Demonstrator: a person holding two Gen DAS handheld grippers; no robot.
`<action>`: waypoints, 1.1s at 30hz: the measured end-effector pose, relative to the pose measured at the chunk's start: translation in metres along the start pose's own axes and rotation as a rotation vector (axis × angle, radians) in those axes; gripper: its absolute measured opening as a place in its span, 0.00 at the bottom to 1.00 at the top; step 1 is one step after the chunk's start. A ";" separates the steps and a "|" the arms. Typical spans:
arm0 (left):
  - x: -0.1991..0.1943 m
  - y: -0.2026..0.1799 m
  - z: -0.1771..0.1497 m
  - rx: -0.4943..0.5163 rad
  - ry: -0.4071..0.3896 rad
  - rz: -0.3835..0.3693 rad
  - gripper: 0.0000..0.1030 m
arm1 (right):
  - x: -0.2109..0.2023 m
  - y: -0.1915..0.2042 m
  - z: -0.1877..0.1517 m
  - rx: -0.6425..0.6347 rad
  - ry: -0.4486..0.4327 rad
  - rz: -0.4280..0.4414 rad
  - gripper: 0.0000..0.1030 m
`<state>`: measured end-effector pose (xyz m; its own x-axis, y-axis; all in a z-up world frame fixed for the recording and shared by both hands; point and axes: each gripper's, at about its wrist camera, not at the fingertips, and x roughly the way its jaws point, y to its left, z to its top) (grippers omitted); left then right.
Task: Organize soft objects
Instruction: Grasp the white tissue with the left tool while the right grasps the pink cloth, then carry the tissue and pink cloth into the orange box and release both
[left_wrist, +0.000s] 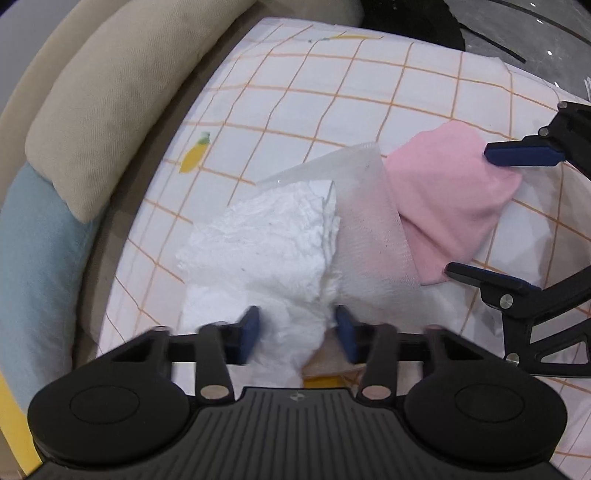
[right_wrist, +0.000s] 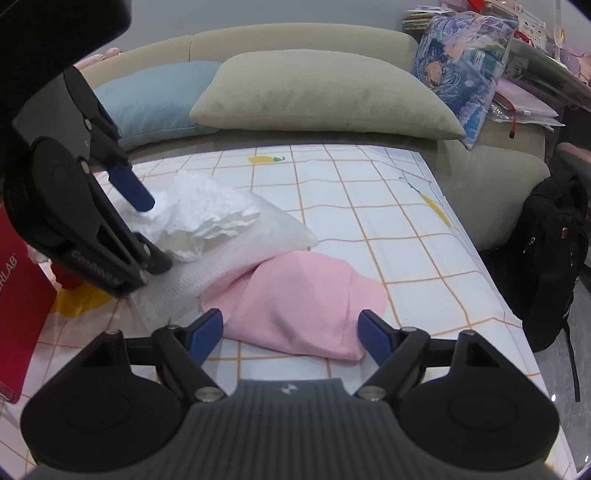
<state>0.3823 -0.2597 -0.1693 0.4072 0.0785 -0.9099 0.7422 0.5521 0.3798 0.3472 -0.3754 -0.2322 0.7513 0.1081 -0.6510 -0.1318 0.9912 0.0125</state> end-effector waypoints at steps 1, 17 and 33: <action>0.001 0.000 0.000 -0.007 0.003 -0.001 0.32 | 0.000 0.001 0.000 -0.009 -0.001 -0.004 0.76; -0.073 0.013 -0.014 -0.135 -0.187 -0.006 0.05 | -0.016 0.005 -0.001 -0.027 -0.035 -0.037 0.00; -0.184 0.016 -0.081 -0.394 -0.452 -0.148 0.05 | -0.117 0.013 0.005 0.168 -0.072 -0.035 0.00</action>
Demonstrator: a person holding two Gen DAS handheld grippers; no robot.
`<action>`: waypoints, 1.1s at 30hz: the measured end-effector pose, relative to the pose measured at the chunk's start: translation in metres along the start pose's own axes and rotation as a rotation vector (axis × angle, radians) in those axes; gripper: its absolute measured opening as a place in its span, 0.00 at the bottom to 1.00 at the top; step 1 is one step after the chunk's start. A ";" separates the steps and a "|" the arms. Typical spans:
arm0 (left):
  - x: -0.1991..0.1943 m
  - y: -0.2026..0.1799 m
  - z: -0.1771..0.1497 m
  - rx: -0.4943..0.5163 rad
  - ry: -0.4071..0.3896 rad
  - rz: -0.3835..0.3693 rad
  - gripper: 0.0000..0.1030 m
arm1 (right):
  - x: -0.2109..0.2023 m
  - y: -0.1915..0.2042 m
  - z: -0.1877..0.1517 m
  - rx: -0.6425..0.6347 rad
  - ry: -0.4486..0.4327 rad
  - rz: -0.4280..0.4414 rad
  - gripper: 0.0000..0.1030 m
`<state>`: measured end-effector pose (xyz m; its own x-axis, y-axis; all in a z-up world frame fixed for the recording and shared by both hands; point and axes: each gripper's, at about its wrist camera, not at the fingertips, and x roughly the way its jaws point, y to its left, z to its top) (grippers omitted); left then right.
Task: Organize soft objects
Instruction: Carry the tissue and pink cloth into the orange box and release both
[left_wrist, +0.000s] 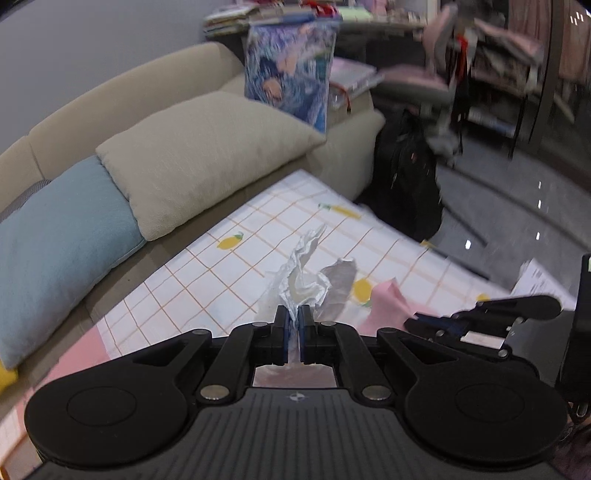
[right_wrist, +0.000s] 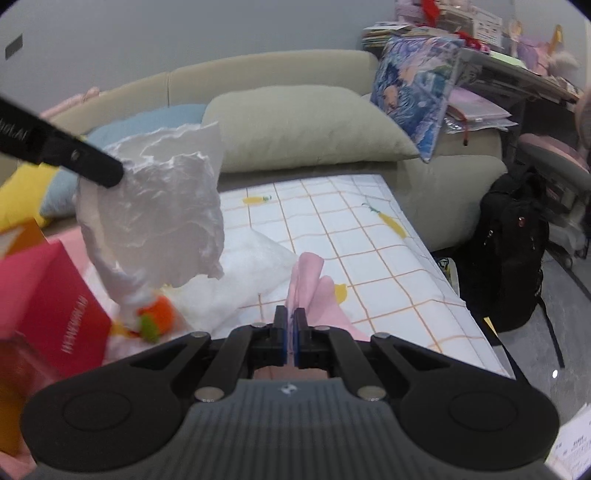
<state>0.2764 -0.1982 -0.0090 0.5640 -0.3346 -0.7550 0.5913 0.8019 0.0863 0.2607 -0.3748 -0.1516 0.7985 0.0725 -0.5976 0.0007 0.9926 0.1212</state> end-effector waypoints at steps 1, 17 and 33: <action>-0.008 -0.001 -0.003 -0.015 -0.010 -0.008 0.05 | -0.008 0.000 0.000 0.025 0.000 0.010 0.00; -0.135 0.013 -0.077 -0.183 -0.164 0.010 0.05 | -0.132 0.054 0.008 -0.008 -0.044 0.134 0.00; -0.189 0.135 -0.104 -0.196 -0.184 0.329 0.05 | -0.107 0.223 0.102 -0.213 -0.089 0.542 0.00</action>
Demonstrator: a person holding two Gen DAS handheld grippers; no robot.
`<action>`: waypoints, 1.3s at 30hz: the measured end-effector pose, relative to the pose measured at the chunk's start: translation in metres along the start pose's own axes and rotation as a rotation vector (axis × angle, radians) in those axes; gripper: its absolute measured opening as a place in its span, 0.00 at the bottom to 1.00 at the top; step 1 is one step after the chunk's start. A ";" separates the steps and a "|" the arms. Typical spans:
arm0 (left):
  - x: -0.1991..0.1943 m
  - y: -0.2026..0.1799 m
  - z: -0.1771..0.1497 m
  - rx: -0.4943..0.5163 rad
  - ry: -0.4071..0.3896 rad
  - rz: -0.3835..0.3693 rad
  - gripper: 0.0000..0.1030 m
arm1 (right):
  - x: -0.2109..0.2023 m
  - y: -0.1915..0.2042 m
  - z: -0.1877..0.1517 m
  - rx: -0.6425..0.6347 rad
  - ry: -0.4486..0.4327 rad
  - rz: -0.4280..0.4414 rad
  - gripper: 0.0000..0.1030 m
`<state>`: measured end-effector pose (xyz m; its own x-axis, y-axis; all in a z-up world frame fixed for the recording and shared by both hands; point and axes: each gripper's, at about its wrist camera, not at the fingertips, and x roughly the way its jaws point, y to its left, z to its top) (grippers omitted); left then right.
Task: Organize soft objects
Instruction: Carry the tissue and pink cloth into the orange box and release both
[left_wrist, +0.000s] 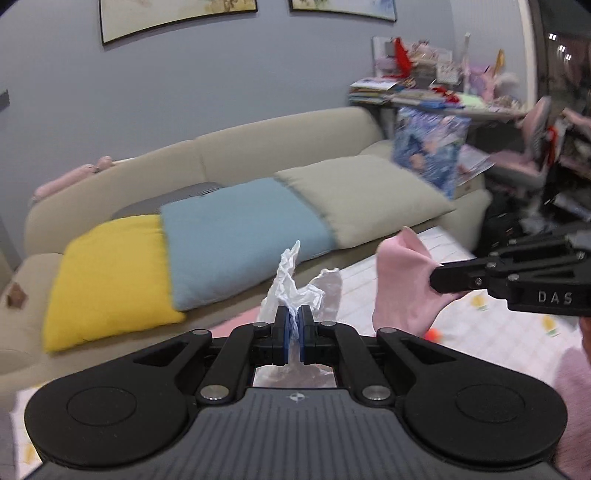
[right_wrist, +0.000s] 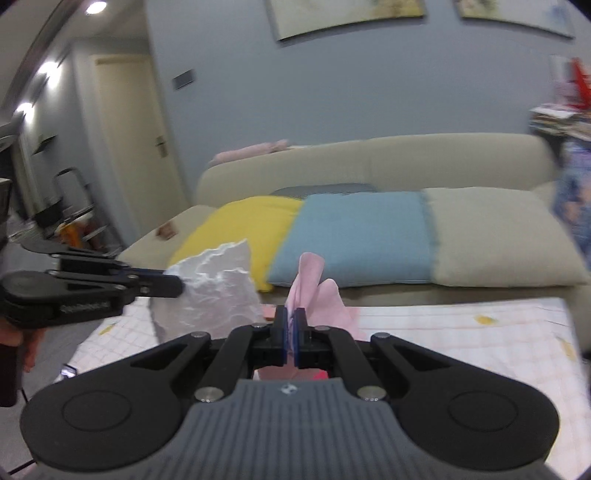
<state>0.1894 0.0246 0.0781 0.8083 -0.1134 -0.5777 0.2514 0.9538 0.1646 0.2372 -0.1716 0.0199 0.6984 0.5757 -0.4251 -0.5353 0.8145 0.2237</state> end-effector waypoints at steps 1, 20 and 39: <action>0.005 0.005 -0.003 0.004 0.007 0.008 0.05 | 0.015 0.005 0.004 -0.006 0.015 0.016 0.00; 0.127 0.056 -0.086 0.080 0.297 0.050 0.05 | 0.233 0.029 -0.045 -0.165 0.427 -0.054 0.00; 0.118 0.064 -0.093 0.008 0.385 -0.008 0.39 | 0.242 0.025 -0.055 -0.196 0.538 -0.060 0.16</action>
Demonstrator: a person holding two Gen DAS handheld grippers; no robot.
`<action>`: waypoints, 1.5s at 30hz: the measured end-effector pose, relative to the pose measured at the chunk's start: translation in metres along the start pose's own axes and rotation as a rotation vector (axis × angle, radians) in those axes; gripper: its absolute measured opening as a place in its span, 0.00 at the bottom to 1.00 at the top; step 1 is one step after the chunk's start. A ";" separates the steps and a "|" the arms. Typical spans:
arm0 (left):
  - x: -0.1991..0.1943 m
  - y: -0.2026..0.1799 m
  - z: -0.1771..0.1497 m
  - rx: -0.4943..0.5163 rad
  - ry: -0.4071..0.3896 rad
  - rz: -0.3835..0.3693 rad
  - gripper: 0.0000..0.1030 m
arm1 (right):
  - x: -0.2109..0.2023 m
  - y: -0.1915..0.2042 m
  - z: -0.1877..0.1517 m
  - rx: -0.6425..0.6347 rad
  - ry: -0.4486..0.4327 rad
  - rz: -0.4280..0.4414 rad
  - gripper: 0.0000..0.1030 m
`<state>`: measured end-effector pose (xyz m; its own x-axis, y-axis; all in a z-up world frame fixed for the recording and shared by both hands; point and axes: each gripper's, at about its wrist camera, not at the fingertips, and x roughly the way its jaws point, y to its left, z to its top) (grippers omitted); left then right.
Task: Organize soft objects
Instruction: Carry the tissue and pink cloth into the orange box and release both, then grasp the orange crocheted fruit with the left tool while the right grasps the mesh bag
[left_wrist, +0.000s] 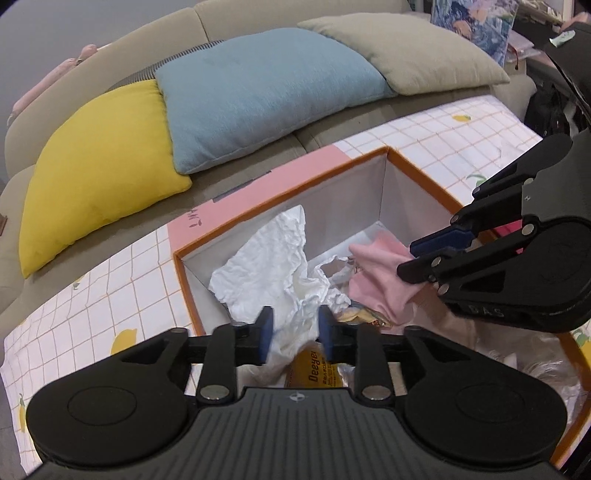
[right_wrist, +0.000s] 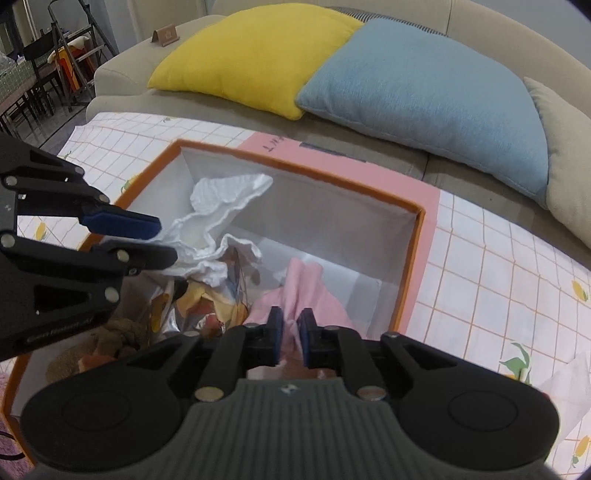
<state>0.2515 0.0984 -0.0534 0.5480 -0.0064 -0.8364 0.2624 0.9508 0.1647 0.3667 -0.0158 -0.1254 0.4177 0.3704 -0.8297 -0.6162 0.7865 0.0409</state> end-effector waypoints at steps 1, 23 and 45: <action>-0.002 0.001 0.001 -0.008 -0.004 -0.005 0.41 | -0.004 0.000 0.000 0.003 -0.008 0.003 0.21; -0.150 -0.074 -0.011 -0.188 -0.409 -0.077 0.47 | -0.190 -0.019 -0.107 0.166 -0.392 -0.091 0.42; -0.078 -0.240 0.042 0.230 -0.213 -0.242 0.49 | -0.198 -0.126 -0.242 0.438 -0.372 -0.328 0.42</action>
<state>0.1790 -0.1425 -0.0060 0.5941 -0.3091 -0.7426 0.5625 0.8196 0.1090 0.2000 -0.3082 -0.1010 0.7887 0.1614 -0.5932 -0.1217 0.9868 0.1066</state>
